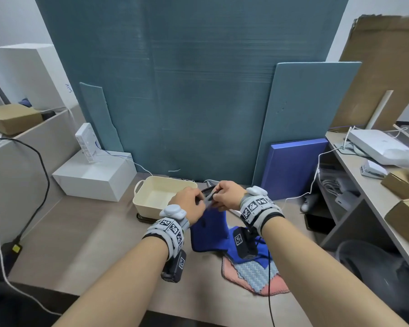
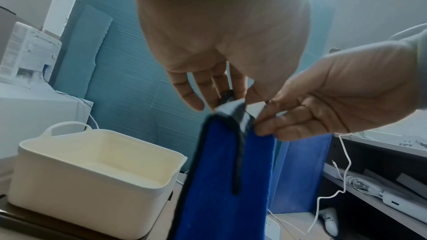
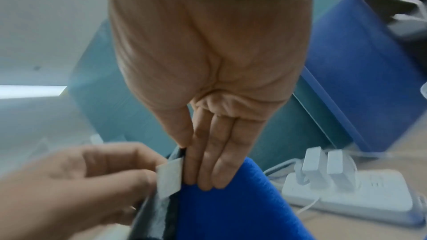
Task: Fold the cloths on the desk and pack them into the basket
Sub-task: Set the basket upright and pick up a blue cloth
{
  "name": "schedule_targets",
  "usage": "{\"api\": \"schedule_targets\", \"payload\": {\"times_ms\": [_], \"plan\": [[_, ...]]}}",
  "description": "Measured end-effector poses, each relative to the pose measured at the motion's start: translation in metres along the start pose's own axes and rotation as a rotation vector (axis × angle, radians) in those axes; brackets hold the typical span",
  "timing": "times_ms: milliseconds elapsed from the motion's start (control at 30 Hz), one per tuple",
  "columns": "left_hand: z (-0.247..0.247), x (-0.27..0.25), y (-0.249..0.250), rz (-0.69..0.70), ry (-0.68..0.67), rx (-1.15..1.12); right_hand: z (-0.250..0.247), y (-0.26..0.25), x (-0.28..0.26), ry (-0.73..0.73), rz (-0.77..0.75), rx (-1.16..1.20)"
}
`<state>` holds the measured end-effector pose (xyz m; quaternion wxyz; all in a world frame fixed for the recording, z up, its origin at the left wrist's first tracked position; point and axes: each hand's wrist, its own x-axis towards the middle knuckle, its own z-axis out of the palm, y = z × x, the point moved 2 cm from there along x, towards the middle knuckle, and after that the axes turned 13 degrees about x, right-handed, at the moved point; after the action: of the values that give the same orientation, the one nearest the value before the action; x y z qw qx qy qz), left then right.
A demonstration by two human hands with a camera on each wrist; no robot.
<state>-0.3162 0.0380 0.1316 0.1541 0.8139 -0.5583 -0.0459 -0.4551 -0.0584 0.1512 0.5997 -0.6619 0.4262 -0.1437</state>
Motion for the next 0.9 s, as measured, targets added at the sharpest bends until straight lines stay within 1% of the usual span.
{"api": "schedule_targets", "payload": {"times_ms": [67,100,200,300,467,533,633,767,900], "plan": [[-0.002,0.002,-0.006,0.010,0.003,-0.038,-0.006,0.000,0.000,0.059,-0.100,-0.232],[-0.004,0.002,-0.007,0.018,-0.006,-0.070,-0.009,0.000,0.001,0.065,-0.120,-0.281],[-0.005,0.002,-0.007,0.060,-0.054,-0.112,-0.012,-0.003,0.006,0.070,-0.168,-0.253],[-0.003,0.004,-0.002,0.042,-0.070,-0.035,-0.006,-0.013,0.012,0.066,-0.219,-0.295],[-0.003,0.009,-0.007,0.066,-0.050,0.004,-0.004,-0.017,0.018,0.050,-0.234,-0.419],[-0.006,0.011,-0.016,0.054,-0.047,-0.008,-0.008,-0.015,0.017,0.038,-0.203,-0.501],[-0.013,0.015,-0.030,-0.001,-0.064,-0.082,-0.018,-0.011,0.017,0.052,-0.154,-0.616],[-0.022,0.018,-0.039,-0.027,-0.110,-0.124,-0.024,-0.011,0.017,0.091,-0.134,-0.626],[-0.031,0.024,-0.045,-0.056,-0.050,-0.203,-0.024,-0.019,0.016,0.148,-0.174,-0.495]]}}
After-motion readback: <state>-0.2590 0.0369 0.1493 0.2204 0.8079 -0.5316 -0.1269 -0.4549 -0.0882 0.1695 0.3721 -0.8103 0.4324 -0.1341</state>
